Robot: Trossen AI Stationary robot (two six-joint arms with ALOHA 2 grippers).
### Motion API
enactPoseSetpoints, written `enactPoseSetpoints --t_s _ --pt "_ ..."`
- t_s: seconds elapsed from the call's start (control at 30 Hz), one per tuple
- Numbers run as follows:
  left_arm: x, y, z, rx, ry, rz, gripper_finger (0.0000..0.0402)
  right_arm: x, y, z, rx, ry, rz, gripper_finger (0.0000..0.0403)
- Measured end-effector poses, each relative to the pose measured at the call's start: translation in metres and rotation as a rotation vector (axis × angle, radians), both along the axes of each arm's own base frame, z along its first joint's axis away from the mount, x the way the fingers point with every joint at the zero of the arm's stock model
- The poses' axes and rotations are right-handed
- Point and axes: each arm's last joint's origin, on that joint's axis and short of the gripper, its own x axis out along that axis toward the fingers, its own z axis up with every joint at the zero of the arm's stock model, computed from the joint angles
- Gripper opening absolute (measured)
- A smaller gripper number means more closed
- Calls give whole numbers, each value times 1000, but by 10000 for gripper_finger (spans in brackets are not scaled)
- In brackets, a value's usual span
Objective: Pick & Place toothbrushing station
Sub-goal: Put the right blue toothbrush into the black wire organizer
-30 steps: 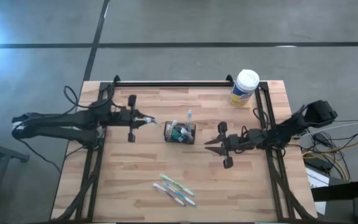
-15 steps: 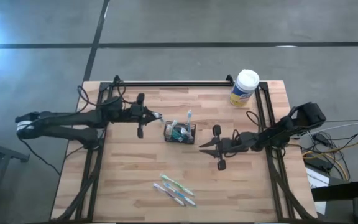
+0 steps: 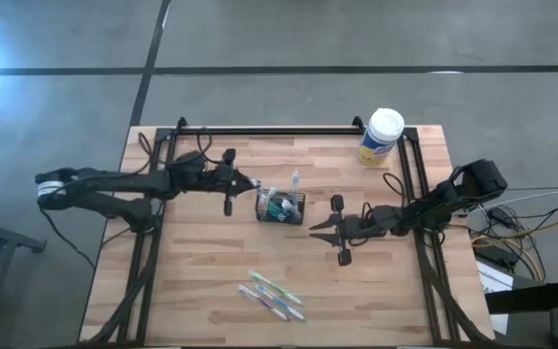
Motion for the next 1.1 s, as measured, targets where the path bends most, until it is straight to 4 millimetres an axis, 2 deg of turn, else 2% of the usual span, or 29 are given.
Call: enactPoseSetpoints --t_s 0.63,0.9,1.1 --pt "31 9 -50 -50 126 -7 20 0 0 0 -1 1 0 59" --pt "34 9 -55 -50 129 -21 29 0 0 0 -1 2 0 59" --pt "31 9 -48 -71 107 -10 72 0 0 0 0 2 -1 63"
